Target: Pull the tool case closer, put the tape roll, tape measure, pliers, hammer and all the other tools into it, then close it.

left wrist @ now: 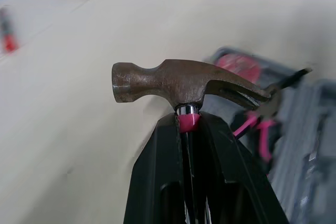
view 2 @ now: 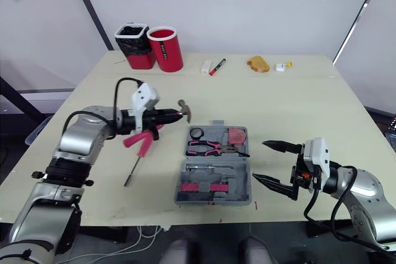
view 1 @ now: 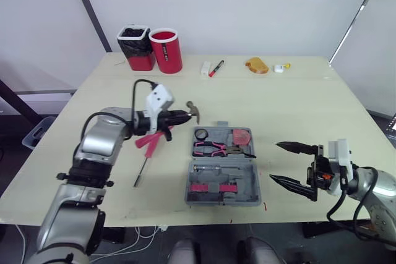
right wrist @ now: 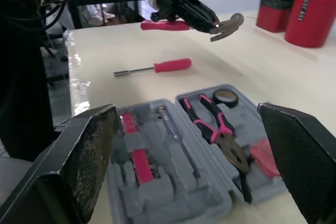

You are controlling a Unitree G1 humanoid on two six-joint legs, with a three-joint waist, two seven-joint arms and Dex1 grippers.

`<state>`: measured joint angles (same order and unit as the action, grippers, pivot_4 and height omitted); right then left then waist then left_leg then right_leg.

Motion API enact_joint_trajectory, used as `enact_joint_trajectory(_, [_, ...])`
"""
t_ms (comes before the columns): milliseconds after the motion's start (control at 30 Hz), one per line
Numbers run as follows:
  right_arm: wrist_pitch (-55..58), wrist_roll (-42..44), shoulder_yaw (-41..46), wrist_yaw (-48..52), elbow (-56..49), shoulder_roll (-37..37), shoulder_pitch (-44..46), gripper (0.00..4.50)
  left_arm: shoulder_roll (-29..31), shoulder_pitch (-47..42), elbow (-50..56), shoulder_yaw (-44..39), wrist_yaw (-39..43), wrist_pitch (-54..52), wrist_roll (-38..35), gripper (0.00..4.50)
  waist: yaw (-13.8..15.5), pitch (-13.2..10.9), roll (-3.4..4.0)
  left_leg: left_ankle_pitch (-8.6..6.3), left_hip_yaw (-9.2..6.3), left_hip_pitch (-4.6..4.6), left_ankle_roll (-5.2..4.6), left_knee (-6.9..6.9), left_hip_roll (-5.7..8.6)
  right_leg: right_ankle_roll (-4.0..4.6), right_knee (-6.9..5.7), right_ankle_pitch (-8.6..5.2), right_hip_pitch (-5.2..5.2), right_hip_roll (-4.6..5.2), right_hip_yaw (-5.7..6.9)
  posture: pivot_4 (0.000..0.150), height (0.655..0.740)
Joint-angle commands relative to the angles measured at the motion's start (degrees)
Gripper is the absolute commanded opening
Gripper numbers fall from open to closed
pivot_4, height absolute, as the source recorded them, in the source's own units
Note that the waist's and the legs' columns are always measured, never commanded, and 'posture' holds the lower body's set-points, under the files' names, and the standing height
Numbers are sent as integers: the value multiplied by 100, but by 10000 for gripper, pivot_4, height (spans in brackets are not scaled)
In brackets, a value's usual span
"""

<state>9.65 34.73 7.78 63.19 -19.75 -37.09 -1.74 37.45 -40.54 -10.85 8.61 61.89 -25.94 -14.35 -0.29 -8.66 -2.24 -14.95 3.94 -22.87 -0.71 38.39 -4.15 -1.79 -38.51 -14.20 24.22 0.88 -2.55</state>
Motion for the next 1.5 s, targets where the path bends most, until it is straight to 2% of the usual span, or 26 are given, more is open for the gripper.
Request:
enact_joint_trajectory(33, [-125, 53, 288, -12, -126, -86, -102, 45000, -221, -172, 492, 382, 380, 15, -33, 40, -8, 0, 1, 0, 0, 0, 0, 0, 0, 0, 0, 0, 0, 0, -1, 1500, 7400])
enact_joint_trajectory(300, [-359, -45, 599, 125, 43, -152, -528, 45000, -698, -313, 546, 1274, 895, 87, 275, 40, 1, -8, 16, 0, -9, 4, -1, 0, 0, 0, -5, -1, -2, -9, -2, 1500, 7400])
enact_joint_trajectory(533, [-465, -93, 749, 310, 138, -305, -800, 45000, -881, -208, 781, 1844, 1112, -25, 566, 40, -22, -12, 23, 0, -7, 2, -1, 3, 3, -1, -1, -1, -2, -10, -10, 1500, 7400])
enact_joint_trajectory(800, [-543, -179, 664, 145, 122, -160, -799, 45000, -1046, -345, 556, 2630, 937, -22, 1469, 40, -23, -12, 24, 1, -15, 3, -2, 5, 5, -1, -6, -1, -4, -17, -15, 1500, 7400])
enact_joint_trajectory(1133, [-614, -269, 608, 164, 196, -163, -759, 45000, -1532, -488, 369, 2897, 978, -838, 1707, 40, -27, -12, 25, 0, -18, 1, -2, 6, 6, -1, -5, -1, -4, -22, -22, 1500, 7400])
enact_joint_trajectory(1500, [-722, -285, 670, 197, 229, -190, -900, 45000, -1595, -639, 124, 2974, 1018, -977, 1831, 40, -29, -12, 26, 0, -21, 1, -2, 6, 6, 0, -5, -1, -4, -24, -22, 1500, 7400])
